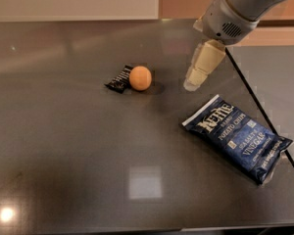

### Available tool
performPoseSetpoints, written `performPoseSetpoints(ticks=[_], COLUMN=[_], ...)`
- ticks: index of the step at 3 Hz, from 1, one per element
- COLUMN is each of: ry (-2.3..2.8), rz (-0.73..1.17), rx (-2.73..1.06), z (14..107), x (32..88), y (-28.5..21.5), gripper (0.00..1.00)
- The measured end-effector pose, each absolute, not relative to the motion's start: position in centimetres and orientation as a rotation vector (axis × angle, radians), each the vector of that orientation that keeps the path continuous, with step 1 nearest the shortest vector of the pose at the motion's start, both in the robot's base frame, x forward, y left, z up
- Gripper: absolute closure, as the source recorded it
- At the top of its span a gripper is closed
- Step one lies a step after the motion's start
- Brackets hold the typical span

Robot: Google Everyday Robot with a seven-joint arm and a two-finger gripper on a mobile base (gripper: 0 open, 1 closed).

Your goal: Pick orange

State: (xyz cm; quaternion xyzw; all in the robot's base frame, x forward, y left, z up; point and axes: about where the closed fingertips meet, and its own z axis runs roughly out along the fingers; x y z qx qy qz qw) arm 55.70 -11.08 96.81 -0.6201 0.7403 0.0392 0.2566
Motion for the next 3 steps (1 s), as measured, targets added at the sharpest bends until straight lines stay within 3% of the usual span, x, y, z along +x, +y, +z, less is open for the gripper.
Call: performPoseSetpoints(ticks=[3], ry=[1.944], rz=[0.174], rx=[-1.695], z=[92.2], x=[60.7], y=[-4.5], gripper=[0.0])
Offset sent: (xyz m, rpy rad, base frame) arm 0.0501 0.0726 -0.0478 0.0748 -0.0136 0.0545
